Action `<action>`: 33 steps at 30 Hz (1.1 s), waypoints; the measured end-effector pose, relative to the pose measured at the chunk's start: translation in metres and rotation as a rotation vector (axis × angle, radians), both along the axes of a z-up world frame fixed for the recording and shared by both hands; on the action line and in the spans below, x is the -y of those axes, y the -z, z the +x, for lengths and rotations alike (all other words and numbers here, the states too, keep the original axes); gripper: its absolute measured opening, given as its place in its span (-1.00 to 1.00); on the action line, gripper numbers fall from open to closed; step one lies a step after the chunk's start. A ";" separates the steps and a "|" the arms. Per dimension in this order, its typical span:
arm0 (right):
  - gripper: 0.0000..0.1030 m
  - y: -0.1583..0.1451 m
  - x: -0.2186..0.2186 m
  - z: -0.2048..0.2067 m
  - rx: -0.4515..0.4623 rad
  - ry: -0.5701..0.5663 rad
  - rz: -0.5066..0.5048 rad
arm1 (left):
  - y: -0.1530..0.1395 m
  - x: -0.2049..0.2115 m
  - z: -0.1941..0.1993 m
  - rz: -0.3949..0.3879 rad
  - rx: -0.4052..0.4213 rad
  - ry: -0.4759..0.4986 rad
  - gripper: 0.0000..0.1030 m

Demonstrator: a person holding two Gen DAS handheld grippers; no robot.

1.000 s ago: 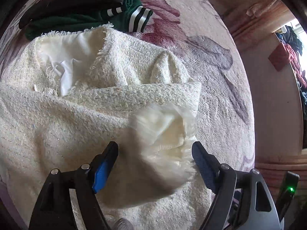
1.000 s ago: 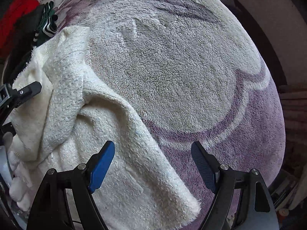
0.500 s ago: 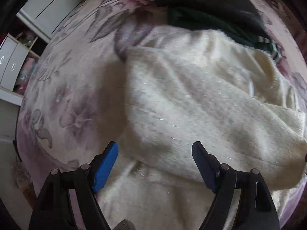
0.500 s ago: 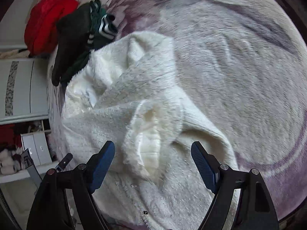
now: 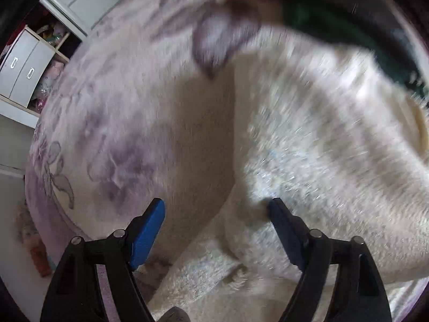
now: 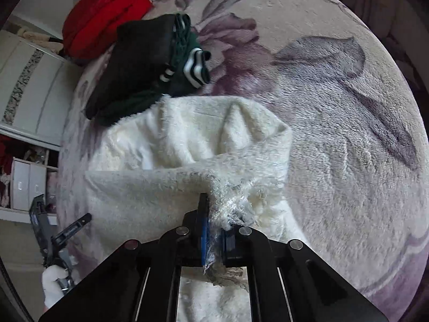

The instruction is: Fold large clothes

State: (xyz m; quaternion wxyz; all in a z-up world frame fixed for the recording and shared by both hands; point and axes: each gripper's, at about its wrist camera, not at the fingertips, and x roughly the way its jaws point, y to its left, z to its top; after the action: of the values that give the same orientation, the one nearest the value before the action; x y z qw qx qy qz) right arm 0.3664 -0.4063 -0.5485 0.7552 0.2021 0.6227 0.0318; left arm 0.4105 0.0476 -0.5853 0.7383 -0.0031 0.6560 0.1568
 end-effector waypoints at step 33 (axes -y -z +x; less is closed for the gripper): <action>-0.87 0.072 -0.274 0.146 -0.153 -0.302 0.022 | -0.022 -0.010 0.055 0.195 0.055 0.062 0.58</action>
State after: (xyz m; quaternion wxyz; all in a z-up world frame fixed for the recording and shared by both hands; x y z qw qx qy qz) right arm 0.5124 -0.1320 -0.6204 0.6898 0.1164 0.7015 0.1365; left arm 0.4656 0.0573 -0.5638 0.7571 0.0845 0.6171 0.1970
